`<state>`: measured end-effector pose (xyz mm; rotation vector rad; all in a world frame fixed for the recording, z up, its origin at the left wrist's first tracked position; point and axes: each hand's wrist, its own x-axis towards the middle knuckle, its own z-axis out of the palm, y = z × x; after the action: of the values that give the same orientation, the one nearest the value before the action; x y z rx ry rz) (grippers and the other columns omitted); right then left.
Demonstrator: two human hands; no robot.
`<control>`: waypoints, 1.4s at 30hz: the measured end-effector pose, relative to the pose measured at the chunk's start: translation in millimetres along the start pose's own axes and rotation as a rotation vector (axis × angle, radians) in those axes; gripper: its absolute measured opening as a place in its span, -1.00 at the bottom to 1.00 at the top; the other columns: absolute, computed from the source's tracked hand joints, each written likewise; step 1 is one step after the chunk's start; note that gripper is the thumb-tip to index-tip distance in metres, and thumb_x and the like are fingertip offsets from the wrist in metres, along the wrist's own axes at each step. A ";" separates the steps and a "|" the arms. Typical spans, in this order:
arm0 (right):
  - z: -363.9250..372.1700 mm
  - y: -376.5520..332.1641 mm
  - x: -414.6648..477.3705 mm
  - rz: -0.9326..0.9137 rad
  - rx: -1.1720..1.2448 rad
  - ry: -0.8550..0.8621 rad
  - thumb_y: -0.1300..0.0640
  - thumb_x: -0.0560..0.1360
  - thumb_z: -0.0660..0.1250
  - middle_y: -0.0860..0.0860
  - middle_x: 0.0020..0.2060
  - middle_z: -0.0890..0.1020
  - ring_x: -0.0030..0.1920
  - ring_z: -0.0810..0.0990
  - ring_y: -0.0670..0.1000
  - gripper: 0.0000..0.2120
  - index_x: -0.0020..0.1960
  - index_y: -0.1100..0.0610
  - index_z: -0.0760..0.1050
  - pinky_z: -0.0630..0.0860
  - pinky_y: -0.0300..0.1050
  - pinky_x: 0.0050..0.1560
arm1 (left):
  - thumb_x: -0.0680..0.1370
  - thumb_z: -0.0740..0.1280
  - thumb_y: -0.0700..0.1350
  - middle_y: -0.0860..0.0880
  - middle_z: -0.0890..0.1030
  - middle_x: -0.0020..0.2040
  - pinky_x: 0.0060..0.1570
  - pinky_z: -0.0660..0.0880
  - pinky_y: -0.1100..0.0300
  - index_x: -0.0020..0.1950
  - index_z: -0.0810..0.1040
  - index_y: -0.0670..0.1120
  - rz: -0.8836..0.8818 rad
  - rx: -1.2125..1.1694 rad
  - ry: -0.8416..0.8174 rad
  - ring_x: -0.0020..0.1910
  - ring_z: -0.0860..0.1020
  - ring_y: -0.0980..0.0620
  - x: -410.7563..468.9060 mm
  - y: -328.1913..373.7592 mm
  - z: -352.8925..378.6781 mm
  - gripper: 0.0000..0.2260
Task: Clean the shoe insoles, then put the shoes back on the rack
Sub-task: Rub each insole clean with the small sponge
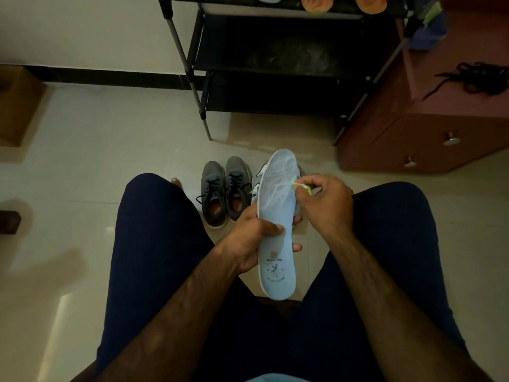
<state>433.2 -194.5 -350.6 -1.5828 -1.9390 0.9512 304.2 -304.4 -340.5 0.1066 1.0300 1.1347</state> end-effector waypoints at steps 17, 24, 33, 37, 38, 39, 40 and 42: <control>5.5 0.1 -12.4 -0.058 -0.001 -0.116 0.07 0.50 0.48 -0.15 -0.07 0.64 -0.11 0.62 -0.11 -0.93 -0.03 -0.08 0.69 0.63 0.03 -0.07 | 0.54 0.18 -0.53 -0.20 0.64 0.17 -0.08 0.64 -0.21 0.43 0.52 -0.13 0.033 -0.023 0.003 0.13 0.65 -0.17 -1.9 5.0 -0.6 -0.46; 8.2 -3.8 -5.3 -0.140 -0.004 -0.110 0.08 0.52 0.47 -0.16 -0.08 0.59 -0.17 0.60 -0.10 -0.95 -0.04 -0.05 0.68 0.64 0.05 -0.13 | 0.54 0.20 -0.53 -0.21 0.64 0.19 -0.05 0.63 -0.23 0.42 0.53 -0.11 0.028 -0.036 0.001 0.13 0.66 -0.17 -1.4 6.2 -1.4 -0.46; 10.2 -2.0 -5.9 -0.105 0.054 -0.143 0.10 0.50 0.49 -0.23 -0.11 0.59 -0.13 0.61 -0.14 -0.93 -0.05 -0.07 0.68 0.65 0.05 -0.08 | 0.54 0.22 -0.53 -0.26 0.64 0.19 -0.06 0.64 -0.22 0.42 0.52 -0.13 0.040 -0.019 0.012 0.11 0.66 -0.20 -1.7 6.0 -0.1 -0.48; 12.1 -0.2 -5.8 -0.087 0.059 -0.159 0.04 0.49 0.49 -0.20 -0.11 0.66 -0.11 0.63 -0.16 -0.95 -0.05 -0.07 0.69 0.66 0.03 -0.08 | 0.54 0.21 -0.53 -0.27 0.63 0.19 -0.05 0.63 -0.23 0.42 0.52 -0.13 0.050 -0.013 0.010 0.11 0.65 -0.24 -0.3 7.4 -1.1 -0.47; 11.1 -0.3 -1.3 -0.069 0.069 -0.132 0.03 0.50 0.48 -0.21 -0.11 0.67 -0.10 0.64 -0.16 -0.95 -0.05 -0.07 0.69 0.67 0.04 -0.07 | 0.54 0.22 -0.53 -0.26 0.62 0.20 -0.06 0.63 -0.23 0.43 0.52 -0.12 0.042 -0.022 0.010 0.13 0.64 -0.23 0.3 7.3 -0.8 -0.47; 9.9 -0.2 2.3 -0.062 0.070 -0.116 0.02 0.50 0.47 -0.22 -0.11 0.67 -0.09 0.64 -0.16 -0.95 -0.04 -0.07 0.69 0.67 0.04 -0.06 | 0.54 0.22 -0.53 -0.25 0.62 0.21 -0.07 0.63 -0.22 0.43 0.52 -0.11 0.034 -0.025 0.010 0.15 0.64 -0.23 0.3 6.8 -0.6 -0.46; 9.1 -0.1 3.5 -0.067 0.066 -0.123 0.03 0.50 0.47 -0.22 -0.10 0.67 -0.09 0.64 -0.16 -0.95 -0.04 -0.07 0.69 0.67 0.05 -0.05 | 0.54 0.22 -0.53 -0.25 0.62 0.21 -0.07 0.63 -0.22 0.43 0.52 -0.10 0.031 -0.022 0.011 0.15 0.64 -0.22 0.5 6.3 -0.6 -0.46; 7.5 -2.6 -2.1 -0.090 0.085 -0.185 0.09 0.50 0.49 -0.20 -0.11 0.68 -0.10 0.64 -0.15 -0.94 -0.04 -0.04 0.69 0.66 0.03 -0.05 | 0.53 0.23 -0.52 -0.26 0.62 0.19 -0.07 0.64 -0.21 0.42 0.53 -0.11 0.044 -0.003 0.023 0.09 0.65 -0.22 0.6 6.5 -1.2 -0.47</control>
<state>426.6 -198.5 -353.5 -1.3903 -2.0447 1.1621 298.9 -301.3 -338.0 0.1140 1.0505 1.1797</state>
